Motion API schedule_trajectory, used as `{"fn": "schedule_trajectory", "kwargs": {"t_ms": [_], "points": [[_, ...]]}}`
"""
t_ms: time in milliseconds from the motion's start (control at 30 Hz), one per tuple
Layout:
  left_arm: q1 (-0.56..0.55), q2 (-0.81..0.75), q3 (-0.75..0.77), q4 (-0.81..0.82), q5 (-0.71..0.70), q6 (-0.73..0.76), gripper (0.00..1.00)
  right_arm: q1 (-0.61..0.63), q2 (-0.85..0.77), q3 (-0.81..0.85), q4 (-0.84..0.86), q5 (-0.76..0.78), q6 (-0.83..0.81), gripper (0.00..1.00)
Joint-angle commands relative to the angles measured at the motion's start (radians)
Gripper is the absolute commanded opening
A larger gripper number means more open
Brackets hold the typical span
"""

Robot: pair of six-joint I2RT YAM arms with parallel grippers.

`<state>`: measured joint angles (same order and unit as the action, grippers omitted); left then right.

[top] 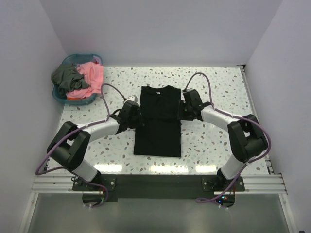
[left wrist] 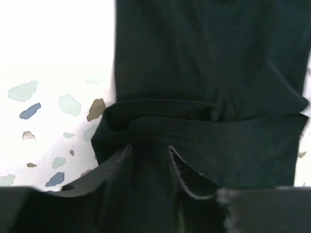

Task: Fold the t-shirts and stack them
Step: Fold the tshirt

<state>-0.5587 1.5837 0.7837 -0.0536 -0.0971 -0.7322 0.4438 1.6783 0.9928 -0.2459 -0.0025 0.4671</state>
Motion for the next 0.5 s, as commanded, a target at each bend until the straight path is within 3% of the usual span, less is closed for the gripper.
{"fn": "schedule_trajectory", "kwargs": {"t_ms": [0, 67, 200, 467], "points": [[0.003, -0.124, 0.060, -0.032, 0.011, 0.053, 0.43, -0.002, -0.080, 0.090, -0.085, 0.075, -0.024, 0.43], [0.003, -0.165, 0.074, -0.090, -0.021, 0.048, 0.53, -0.001, -0.130, 0.092, -0.142, 0.087, -0.013, 0.49], [0.005, -0.281, 0.048, -0.259, -0.081, 0.025, 0.59, 0.015, -0.233, 0.028, -0.211, 0.004, 0.025, 0.51], [0.005, -0.487, -0.173, -0.336, 0.140, -0.049, 0.60, 0.124, -0.485, -0.235, -0.297, -0.109, 0.191, 0.51]]}}
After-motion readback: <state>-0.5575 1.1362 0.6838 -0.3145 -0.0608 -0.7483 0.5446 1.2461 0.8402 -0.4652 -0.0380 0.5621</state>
